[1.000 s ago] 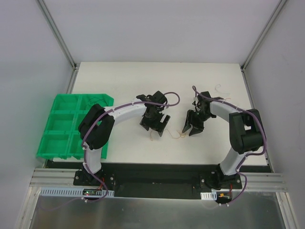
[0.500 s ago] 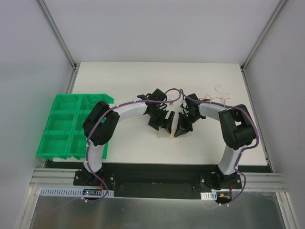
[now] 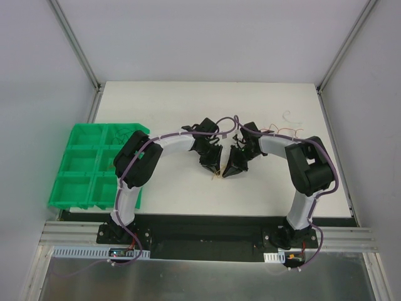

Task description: Untangle the cables

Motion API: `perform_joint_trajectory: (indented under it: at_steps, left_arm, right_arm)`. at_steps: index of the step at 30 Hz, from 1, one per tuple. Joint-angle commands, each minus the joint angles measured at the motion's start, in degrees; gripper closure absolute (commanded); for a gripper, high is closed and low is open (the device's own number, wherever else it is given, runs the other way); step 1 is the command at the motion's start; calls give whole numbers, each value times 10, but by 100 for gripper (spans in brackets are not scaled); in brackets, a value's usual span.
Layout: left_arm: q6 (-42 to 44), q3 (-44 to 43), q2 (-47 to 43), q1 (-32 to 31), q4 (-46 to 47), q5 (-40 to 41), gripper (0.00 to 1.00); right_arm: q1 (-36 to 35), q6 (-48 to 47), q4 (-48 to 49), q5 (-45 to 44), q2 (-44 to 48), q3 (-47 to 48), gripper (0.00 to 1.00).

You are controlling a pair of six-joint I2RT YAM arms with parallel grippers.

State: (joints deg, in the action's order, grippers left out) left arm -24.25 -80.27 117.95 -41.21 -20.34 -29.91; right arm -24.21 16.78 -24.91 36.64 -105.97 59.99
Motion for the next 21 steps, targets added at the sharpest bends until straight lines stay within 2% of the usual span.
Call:
perform_joint_trajectory:
  at_steps: [1,7,11,14,18,21]
  left_arm:
    - [-3,-2,-10,15,0,17,100]
    - [-4,75,-115,45,-7,103,100]
    - [-19,135,-247,68,-31,188,100]
    - [-49,166,-335,92,-83,253,100]
    - [-145,200,-452,119,-198,409,100]
    - [-239,225,-524,137,-290,483,100]
  right_arm:
    - [-3,10,8,23,7,2,100]
    - [1,-52,-82,-52,43,15,82]
    - [11,-93,-138,-110,96,17,68]
    - [13,-109,-160,-145,143,16,57]
    - [14,-121,-177,-173,168,15,56]
    - [14,-122,-175,-173,159,9,56]
